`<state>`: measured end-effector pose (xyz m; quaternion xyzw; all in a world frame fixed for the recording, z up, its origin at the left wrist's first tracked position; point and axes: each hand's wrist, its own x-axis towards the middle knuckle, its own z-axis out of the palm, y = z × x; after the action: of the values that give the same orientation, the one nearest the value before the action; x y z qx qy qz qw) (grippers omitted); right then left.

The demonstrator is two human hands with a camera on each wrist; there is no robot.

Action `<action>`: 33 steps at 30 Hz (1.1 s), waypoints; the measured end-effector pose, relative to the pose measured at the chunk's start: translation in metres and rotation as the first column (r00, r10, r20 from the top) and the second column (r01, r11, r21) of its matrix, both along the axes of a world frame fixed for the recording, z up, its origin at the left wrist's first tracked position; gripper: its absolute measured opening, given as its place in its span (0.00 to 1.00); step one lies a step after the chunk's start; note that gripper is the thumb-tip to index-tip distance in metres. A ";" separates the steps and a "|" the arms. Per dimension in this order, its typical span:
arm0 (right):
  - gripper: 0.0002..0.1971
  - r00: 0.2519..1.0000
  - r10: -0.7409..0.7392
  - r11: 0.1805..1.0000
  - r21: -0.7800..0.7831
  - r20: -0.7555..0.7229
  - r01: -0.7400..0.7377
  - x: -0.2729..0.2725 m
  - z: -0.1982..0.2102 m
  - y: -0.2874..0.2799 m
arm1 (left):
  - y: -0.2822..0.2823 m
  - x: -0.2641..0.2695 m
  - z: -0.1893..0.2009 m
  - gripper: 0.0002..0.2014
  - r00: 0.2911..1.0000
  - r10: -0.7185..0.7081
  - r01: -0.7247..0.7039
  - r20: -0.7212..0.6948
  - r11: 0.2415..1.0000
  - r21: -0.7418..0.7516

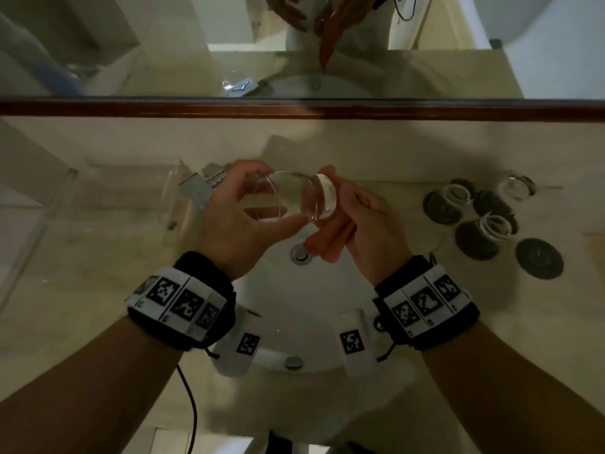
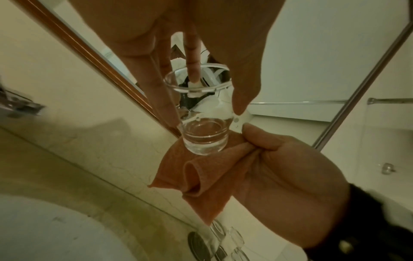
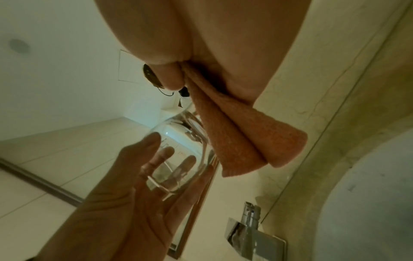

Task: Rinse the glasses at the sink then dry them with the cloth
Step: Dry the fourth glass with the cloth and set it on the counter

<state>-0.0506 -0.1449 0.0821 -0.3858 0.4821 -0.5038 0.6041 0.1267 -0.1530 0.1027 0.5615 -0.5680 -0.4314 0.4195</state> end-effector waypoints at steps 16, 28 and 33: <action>0.20 1.000 -0.011 0.989 -0.149 -0.004 0.011 0.027 0.029 0.017 | -0.001 0.034 0.016 0.27 0.998 -0.035 0.031 -0.044 0.996 -0.084; 0.19 0.983 0.006 0.990 -0.138 -0.184 -0.032 0.022 0.029 0.011 | -0.002 0.033 0.014 0.32 0.993 -0.110 0.112 0.032 0.991 -0.068; 0.18 0.994 -0.080 0.997 -0.014 -0.080 0.079 0.020 0.033 0.010 | 0.000 0.028 0.009 0.31 0.999 -0.045 0.045 0.011 0.998 -0.050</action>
<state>-0.0304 -0.1353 0.1152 -0.3895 0.5183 -0.5141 0.5616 0.1545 -0.1532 0.1114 0.5399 -0.5933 -0.4235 0.4210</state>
